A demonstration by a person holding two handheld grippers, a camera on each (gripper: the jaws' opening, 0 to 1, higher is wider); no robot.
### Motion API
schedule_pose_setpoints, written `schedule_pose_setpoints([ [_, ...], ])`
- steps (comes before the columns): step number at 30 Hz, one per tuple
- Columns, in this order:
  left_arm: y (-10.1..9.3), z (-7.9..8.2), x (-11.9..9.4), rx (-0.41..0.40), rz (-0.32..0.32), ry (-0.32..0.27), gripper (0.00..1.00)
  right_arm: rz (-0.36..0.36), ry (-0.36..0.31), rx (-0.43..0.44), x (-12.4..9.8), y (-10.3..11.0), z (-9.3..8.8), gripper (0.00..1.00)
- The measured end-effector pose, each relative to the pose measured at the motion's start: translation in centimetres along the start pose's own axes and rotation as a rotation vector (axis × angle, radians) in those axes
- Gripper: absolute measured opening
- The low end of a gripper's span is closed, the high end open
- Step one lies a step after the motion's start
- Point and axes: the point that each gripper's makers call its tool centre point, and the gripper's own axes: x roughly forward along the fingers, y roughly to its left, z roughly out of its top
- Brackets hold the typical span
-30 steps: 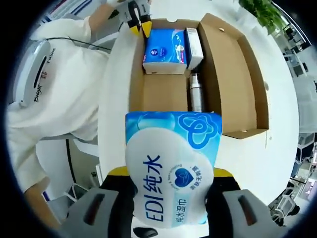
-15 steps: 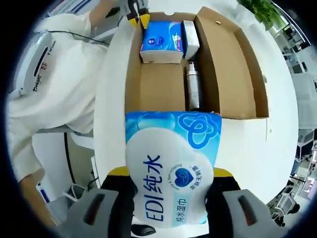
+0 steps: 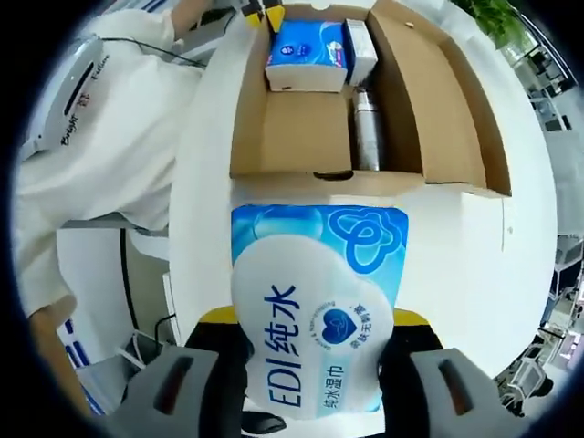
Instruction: Operate the shoe box by opening the lid, removing the specified soft item, and placing it in the target area until the item is outside and the box remains undamaged.
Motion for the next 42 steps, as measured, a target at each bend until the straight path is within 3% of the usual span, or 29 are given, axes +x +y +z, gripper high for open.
schedule_pose_setpoints([
  [12, 0.0, 0.0, 0.0, -0.003, -0.004, 0.001, 0.06, 0.021, 0.017, -0.006, 2.1, 0.1, -1.1, 0.56],
  [20, 0.0, 0.0, 0.0, -0.004, 0.0, 0.005, 0.06, 0.038, -0.002, -0.007, 3.8, -0.2, -0.8, 0.56],
  [42, 0.1, 0.0, 0.0, -0.008, -0.002, 0.005, 0.06, 0.061, -0.017, 0.003, 5.4, -0.6, -1.1, 0.56],
])
